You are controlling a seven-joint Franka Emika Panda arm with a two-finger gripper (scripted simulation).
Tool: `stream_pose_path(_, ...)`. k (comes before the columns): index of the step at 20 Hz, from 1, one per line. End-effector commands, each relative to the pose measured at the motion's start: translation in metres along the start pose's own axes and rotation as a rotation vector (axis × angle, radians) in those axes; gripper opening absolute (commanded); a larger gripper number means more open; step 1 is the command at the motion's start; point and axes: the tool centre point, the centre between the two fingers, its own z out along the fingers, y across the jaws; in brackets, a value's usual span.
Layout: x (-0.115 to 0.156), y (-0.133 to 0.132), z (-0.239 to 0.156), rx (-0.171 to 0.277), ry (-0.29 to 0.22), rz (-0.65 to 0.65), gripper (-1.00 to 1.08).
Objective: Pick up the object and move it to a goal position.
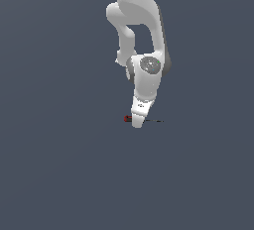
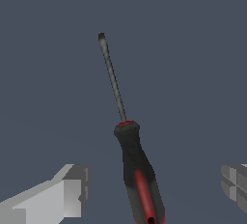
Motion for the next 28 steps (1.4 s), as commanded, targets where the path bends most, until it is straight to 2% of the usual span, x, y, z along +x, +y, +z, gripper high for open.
stream_pose_path(1, 0.004, -0.005, 0.004, 0.001, 0.003, -0.076, 1.00)
stream_pose_path(12, 0.014, -0.017, 0.015, 0.003, 0.013, -0.269, 1.00)
stream_pose_path(21, 0.015, -0.019, 0.019, 0.003, 0.014, -0.285, 1.00)
stream_pose_path(28, 0.015, -0.020, 0.048, 0.004, 0.014, -0.288, 1.00)
